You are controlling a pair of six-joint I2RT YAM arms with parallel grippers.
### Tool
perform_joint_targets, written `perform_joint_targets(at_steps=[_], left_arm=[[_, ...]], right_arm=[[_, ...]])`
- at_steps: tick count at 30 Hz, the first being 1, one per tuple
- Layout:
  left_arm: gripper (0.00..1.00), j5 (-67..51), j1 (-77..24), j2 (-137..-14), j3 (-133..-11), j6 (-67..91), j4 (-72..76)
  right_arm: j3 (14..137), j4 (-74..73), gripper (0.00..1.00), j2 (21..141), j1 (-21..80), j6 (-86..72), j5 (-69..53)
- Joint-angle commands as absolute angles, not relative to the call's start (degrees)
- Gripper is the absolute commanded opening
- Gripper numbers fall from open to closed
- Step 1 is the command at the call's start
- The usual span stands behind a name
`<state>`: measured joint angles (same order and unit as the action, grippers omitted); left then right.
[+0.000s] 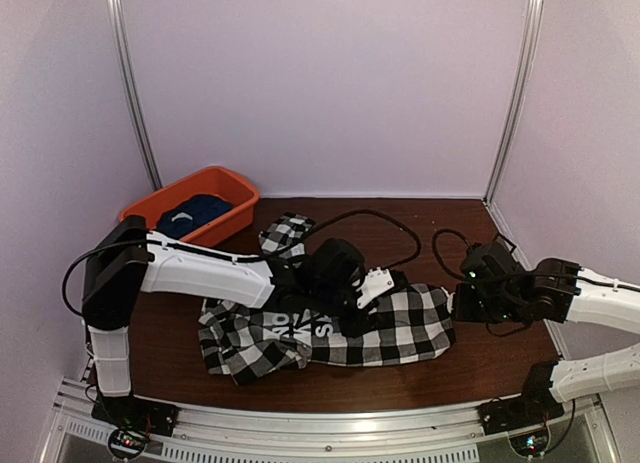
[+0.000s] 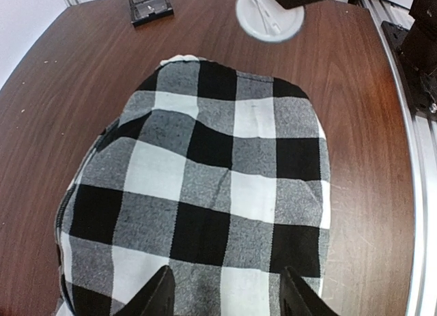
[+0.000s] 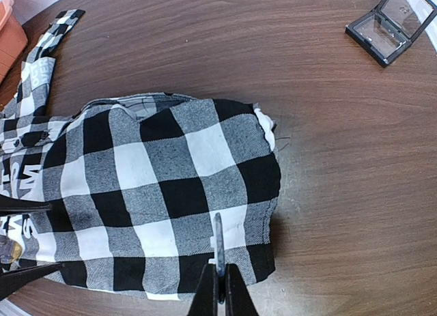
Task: Pin the brooch onto the clothing
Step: Pick up the clothing with brooches at the center of the board.
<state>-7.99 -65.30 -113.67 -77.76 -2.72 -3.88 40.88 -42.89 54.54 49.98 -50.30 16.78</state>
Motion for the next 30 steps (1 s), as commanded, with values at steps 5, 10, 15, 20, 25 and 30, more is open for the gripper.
perform_joint_targets(at_steps=[5,10,15,20,25,30], left_arm=[[0.59,-6.2,-67.6,-122.0,-85.6,-6.1,-8.8],[0.61,-4.3,-67.7,-124.7,-88.5,-7.5,-11.7],[0.62,-4.8,-68.0,-126.2,-89.6,-9.1,-14.2],[0.61,-3.1,-68.6,-128.1,-91.4,-10.4,-16.9],[0.55,-2.7,-68.9,-129.7,-93.3,-11.2,-19.1],[0.38,-3.7,-69.0,-130.6,-93.8,-11.8,-19.8]], right_arm=[[41.5,-44.8,0.0,52.7,49.6,-50.3,18.1],[41.7,-44.6,0.0,53.1,49.7,-50.5,17.8],[42.3,-44.1,0.0,54.6,49.7,-50.6,17.4],[42.9,-43.9,0.0,55.7,49.6,-50.3,17.2],[43.2,-44.5,0.0,55.7,49.7,-50.0,17.2],[43.8,-44.9,0.0,55.7,49.6,-50.0,17.3]])
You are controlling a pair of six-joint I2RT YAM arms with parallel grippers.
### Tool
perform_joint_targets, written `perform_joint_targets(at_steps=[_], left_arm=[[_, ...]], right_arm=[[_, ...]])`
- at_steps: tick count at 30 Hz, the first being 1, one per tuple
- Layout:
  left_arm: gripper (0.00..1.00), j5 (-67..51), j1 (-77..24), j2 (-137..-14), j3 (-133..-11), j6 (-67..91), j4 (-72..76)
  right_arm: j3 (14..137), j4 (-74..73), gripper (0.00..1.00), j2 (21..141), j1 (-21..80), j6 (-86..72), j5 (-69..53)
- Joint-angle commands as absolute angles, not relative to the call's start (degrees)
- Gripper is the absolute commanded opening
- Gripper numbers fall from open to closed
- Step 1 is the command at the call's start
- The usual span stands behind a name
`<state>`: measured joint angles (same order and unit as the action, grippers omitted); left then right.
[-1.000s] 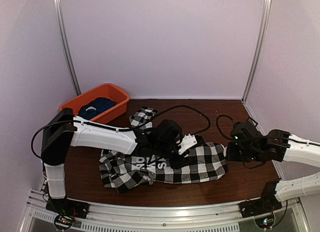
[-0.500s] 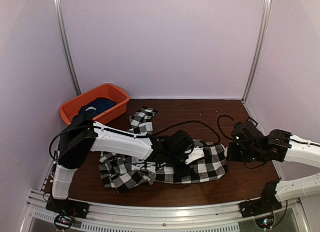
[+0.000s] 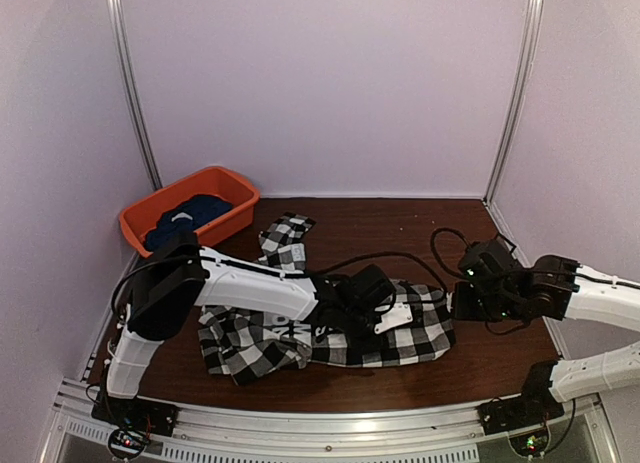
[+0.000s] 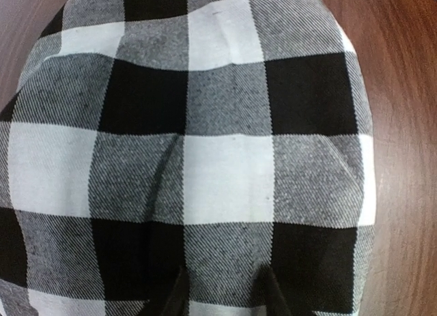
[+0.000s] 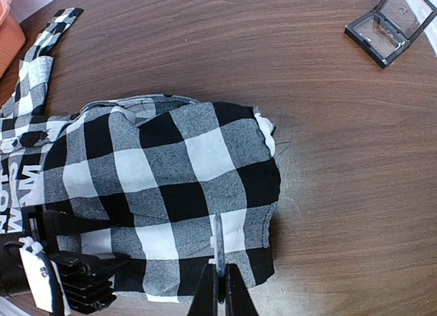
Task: Pin the brooch onto the clothing
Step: Pick up the clothing with brooches at the center of the board.
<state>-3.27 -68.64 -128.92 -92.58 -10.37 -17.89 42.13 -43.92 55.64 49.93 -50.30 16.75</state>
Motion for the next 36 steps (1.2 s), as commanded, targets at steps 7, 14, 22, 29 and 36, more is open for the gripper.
perform_joint_targets(at_steps=[7,14,22,29,36], left_arm=[[0.0,-5.4,-69.1,-129.9,-94.0,-12.4,-19.7],[0.0,-6.2,-69.1,-126.4,-93.3,-11.9,-16.5],[0.0,-5.5,-69.1,-122.7,-93.4,-11.0,-14.1],[0.0,-3.8,-69.2,-119.9,-91.4,-10.3,-12.9],[0.0,-2.1,-69.1,-117.4,-87.6,-9.6,-10.1]], right_arm=[[44.1,-45.0,0.0,56.1,49.5,-49.9,17.2],[42.6,-43.7,0.0,56.8,49.6,-50.1,16.7],[42.1,-43.0,0.0,57.4,49.5,-50.1,16.3],[42.1,-42.5,0.0,57.8,49.4,-49.9,15.6],[41.3,-40.7,0.0,57.7,48.5,-50.0,12.9]])
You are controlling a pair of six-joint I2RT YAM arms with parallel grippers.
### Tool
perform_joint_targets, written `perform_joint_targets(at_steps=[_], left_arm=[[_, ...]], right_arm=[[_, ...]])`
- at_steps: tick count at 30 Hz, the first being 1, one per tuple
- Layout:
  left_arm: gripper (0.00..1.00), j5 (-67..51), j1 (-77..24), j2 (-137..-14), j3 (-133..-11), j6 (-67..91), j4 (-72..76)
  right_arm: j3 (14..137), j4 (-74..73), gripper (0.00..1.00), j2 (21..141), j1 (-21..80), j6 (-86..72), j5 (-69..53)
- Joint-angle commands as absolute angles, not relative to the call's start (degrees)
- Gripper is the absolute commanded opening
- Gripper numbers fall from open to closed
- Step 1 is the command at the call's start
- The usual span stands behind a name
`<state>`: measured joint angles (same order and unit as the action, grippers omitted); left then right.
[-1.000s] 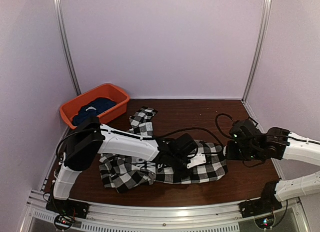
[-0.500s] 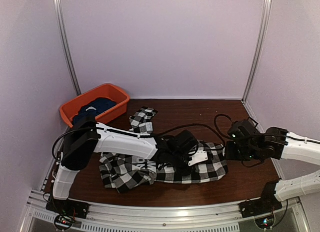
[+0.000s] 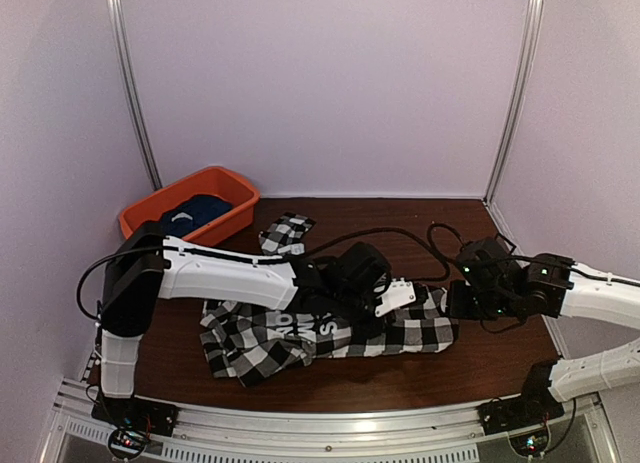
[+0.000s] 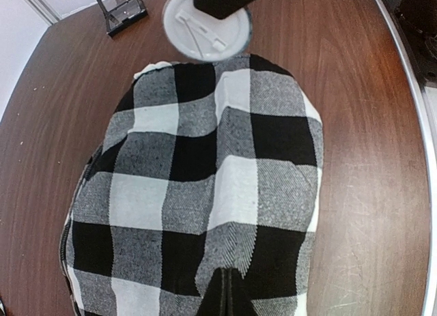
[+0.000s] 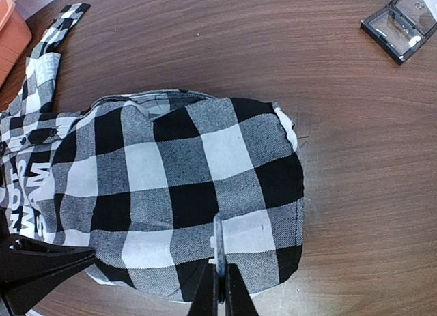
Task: Pin the brooch onto the clothing
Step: Pick up the clothing with brooches at the center of the board, then place the clothing with brooches at the center of the board.
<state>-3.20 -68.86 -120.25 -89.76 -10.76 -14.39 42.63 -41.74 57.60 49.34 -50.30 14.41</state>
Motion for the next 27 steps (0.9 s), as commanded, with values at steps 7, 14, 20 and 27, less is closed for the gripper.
perform_joint_targets(at_steps=[7,14,20,27], left_arm=[[0.0,-4.4,-69.0,-116.9,-85.2,-8.1,-7.5],[0.05,-5.2,-69.1,-116.4,-84.2,-8.0,-6.3],[0.2,-5.7,-69.0,-115.3,-82.5,-8.0,-4.5],[0.47,-9.3,-68.8,-114.6,-81.9,-9.4,-3.5]], right_arm=[[39.8,-38.4,0.0,55.6,46.6,-50.1,9.0],[38.8,-37.1,0.0,52.3,44.4,-49.7,6.6],[38.2,-38.3,0.0,52.2,42.5,-49.5,6.6],[37.7,-38.1,0.0,52.1,40.9,-49.6,5.0]])
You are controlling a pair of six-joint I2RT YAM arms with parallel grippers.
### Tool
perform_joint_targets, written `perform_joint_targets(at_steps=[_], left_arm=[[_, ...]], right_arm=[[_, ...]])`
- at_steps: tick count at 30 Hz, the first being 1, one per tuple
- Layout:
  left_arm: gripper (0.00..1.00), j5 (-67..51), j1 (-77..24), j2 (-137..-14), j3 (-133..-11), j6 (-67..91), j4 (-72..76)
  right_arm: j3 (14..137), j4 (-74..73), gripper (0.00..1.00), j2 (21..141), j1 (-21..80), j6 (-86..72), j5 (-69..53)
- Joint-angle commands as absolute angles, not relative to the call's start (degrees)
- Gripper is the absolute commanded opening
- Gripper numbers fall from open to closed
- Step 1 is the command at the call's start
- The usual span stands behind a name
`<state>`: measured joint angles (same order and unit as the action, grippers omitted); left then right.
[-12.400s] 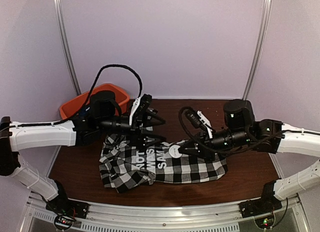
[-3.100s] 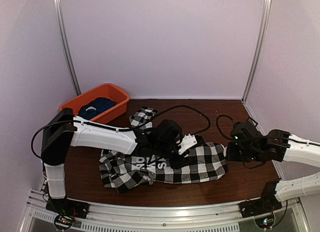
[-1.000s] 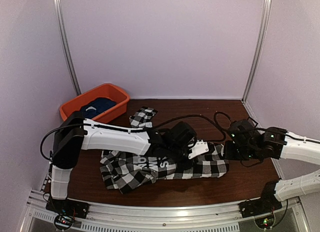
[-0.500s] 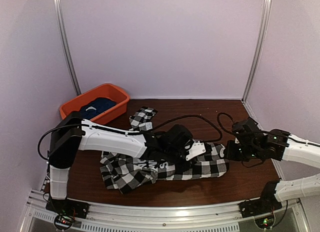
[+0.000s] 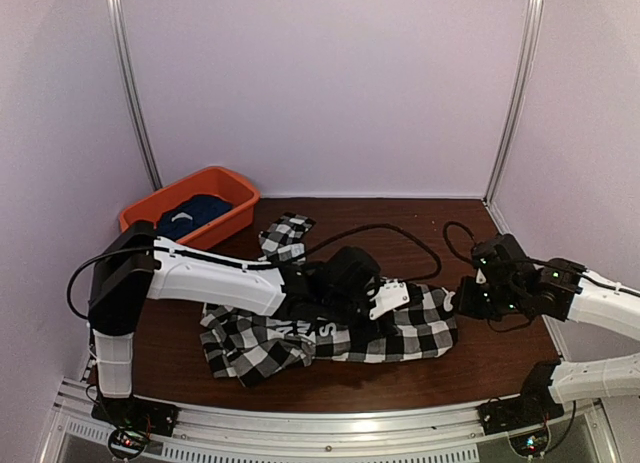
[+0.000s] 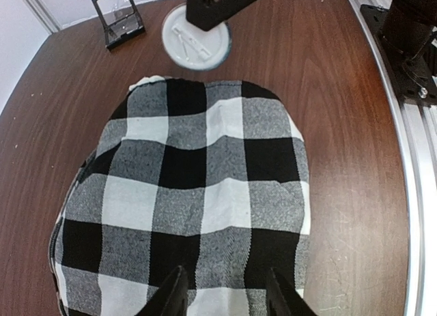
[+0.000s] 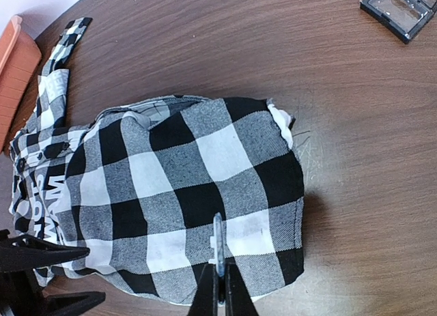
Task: Pin the brooch onto the clothing
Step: Place the clothing with brooches at the center of the board, then pick up the clothing with brooches at the center of the board.
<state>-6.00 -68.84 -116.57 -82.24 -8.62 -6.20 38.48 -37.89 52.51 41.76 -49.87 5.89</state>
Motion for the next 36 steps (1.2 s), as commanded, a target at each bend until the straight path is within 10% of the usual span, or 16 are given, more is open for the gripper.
perform_joint_targets(at_steps=[1,23,36], left_arm=[[0.51,-9.9,-68.9,-114.7,-82.2,-9.8,-3.5],[0.65,-10.3,-68.8,-127.3,-96.4,-11.5,-18.1],[0.5,-10.0,-67.9,-129.7,-98.2,-10.1,-19.0]], right_arm=[[37.8,-38.2,0.0,51.9,40.6,-49.6,4.9],[37.8,-39.4,0.0,51.4,38.6,-49.8,4.4],[36.3,-37.1,0.0,52.8,38.7,-50.2,2.4]])
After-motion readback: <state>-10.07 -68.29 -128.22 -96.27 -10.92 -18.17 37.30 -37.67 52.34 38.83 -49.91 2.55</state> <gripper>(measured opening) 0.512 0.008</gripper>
